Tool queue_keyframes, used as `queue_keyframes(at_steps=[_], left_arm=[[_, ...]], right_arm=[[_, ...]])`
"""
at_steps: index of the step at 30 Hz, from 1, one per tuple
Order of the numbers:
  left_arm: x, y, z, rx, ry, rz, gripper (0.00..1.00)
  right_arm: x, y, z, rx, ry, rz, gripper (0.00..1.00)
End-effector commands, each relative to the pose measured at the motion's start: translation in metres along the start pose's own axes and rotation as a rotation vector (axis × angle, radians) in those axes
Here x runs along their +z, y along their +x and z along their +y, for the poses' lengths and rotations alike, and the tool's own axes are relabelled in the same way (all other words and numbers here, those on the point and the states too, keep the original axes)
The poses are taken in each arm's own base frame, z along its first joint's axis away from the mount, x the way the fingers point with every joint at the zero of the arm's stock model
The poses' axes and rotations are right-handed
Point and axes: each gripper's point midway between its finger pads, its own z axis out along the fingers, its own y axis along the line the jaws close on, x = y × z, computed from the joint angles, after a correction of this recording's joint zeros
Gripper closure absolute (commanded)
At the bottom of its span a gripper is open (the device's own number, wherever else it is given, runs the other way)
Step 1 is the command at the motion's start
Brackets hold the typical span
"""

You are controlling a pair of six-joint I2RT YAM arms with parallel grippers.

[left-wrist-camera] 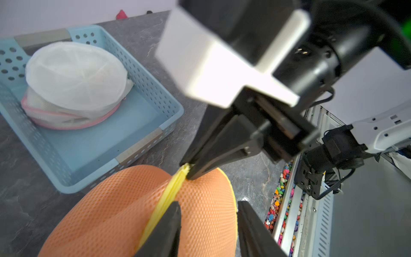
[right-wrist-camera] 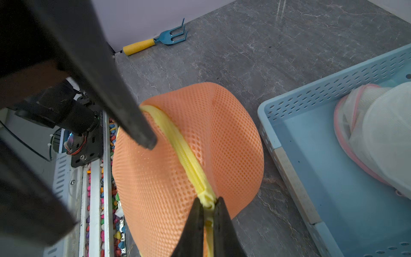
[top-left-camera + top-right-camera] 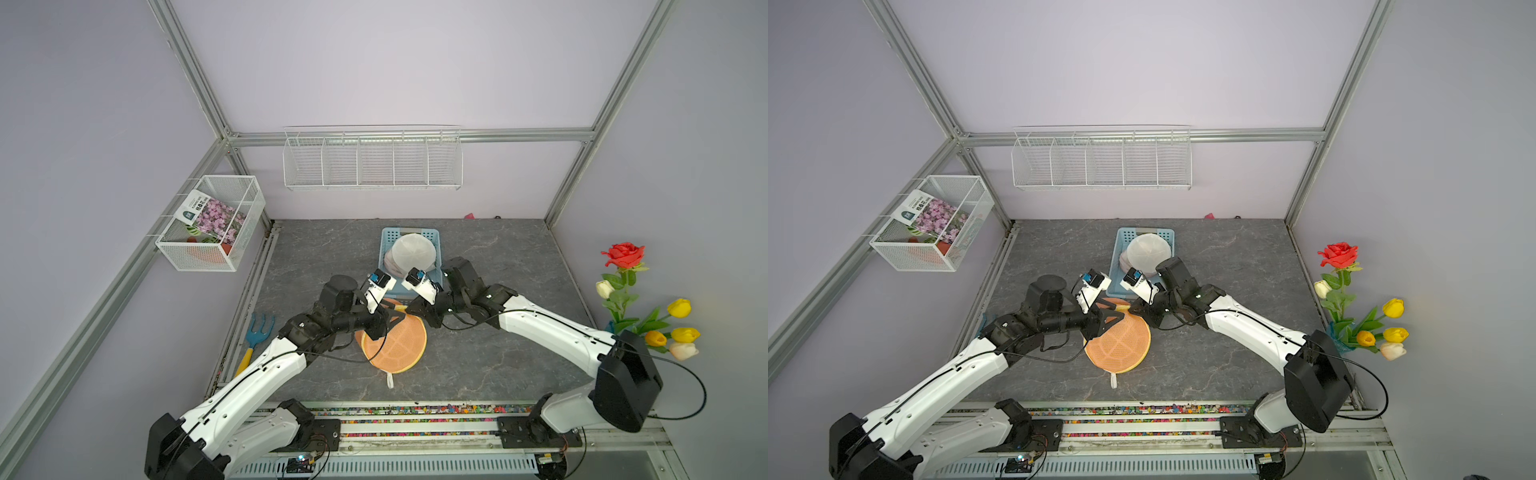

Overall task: Turn the laundry bag inside out
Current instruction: Zip the zipper on the laundry bag.

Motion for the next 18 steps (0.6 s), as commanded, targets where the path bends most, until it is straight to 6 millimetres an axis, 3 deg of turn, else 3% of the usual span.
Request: queue_keyframes(at_steps=[1, 7, 13, 18], left_arm=[[0.002, 0.016, 0.026, 0.028, -0.143, 0.087, 0.55], [0.004, 0.024, 0.037, 0.027, -0.196, 0.139, 0.54], [0.014, 0.036, 0.025, -0.01, -0.1, 0.185, 0.54], [0.011, 0.036, 0.036, -0.016, -0.169, 0.211, 0.55]], right_arm=[[-0.001, -0.007, 0.003, -0.001, -0.022, -0.032, 1.0], [-0.001, -0.008, 0.004, 0.0, -0.024, -0.031, 1.0], [-0.002, -0.009, 0.004, -0.002, -0.026, -0.035, 1.0], [-0.003, -0.011, 0.007, -0.003, -0.039, -0.038, 1.0]])
